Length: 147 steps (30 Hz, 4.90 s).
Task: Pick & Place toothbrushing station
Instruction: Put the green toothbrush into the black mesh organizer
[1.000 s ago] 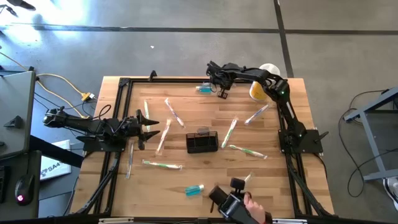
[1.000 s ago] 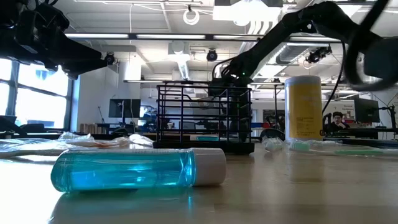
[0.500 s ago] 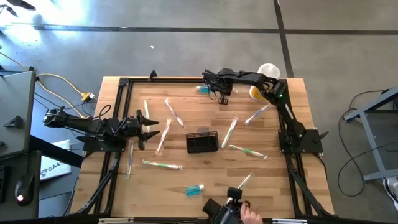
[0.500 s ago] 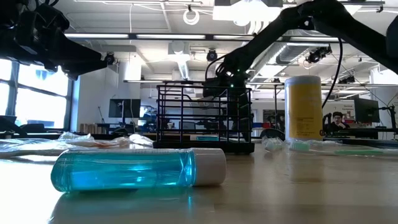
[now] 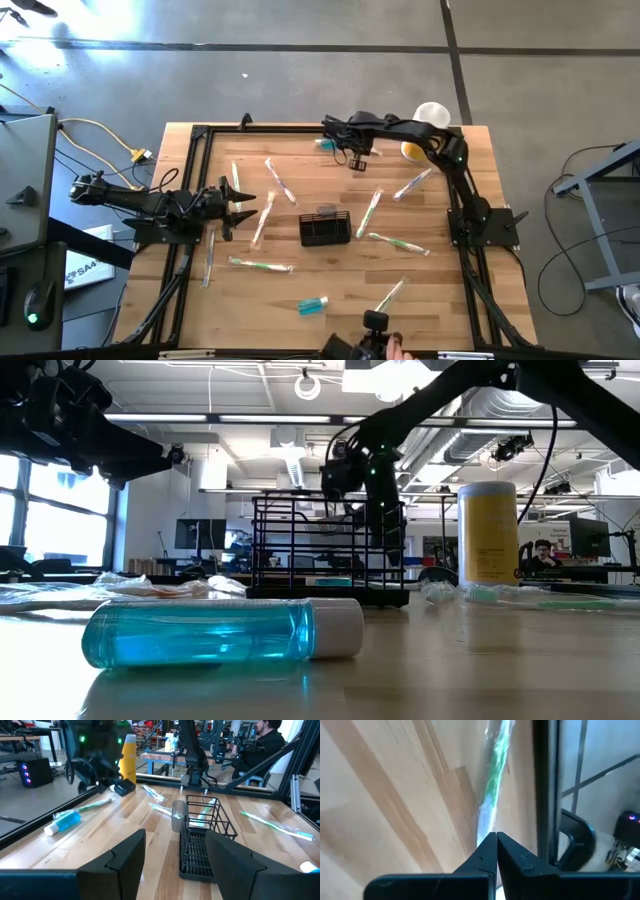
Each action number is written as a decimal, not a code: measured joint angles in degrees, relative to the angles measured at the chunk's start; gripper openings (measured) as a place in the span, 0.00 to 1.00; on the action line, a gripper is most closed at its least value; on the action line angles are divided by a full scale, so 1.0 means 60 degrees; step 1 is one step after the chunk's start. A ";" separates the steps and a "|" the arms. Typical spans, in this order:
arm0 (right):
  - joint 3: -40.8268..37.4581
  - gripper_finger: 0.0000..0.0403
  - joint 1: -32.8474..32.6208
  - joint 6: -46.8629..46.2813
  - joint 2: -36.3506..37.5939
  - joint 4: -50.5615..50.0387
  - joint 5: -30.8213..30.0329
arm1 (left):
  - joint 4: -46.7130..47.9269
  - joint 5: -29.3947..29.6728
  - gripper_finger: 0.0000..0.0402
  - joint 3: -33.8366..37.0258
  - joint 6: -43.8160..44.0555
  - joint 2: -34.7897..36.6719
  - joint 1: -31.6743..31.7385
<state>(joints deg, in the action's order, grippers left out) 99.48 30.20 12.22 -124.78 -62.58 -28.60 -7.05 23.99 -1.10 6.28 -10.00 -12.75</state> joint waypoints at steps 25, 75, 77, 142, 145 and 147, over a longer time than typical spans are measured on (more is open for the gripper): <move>0.0000 0.42 0.1603 -0.0252 0.0184 0.0985 0.3012 | 0.0208 -0.0178 0.51 0.0000 0.0020 0.0000 -0.0004; -0.0236 0.04 0.1428 -0.1191 0.0204 -0.0319 0.2242 | 0.0098 0.1613 0.51 0.0000 0.1036 0.0001 0.0000; -0.0204 0.04 0.1198 -0.1445 0.0787 -0.0599 0.1874 | 0.0043 0.1562 0.51 0.0000 0.1107 0.0002 0.0000; -0.6153 0.05 -0.7138 -0.0507 0.6657 0.8803 0.3322 | -0.3835 -0.2086 0.51 -0.7188 -0.3727 -1.1123 -0.0754; -0.6153 0.05 -0.7138 -0.0519 0.6657 0.8821 0.3326 | -0.3807 -0.2084 0.51 -0.7187 -0.3744 -1.1129 -0.0754; -0.6153 0.05 -0.7138 -0.0519 0.6658 0.8825 0.3326 | -0.3812 -0.2084 0.51 -0.7187 -0.3748 -1.1129 -0.0754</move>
<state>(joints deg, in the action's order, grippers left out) 62.57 -12.62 9.10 -84.83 -9.63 -8.64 -29.92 11.49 -44.23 -16.21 -76.77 -17.28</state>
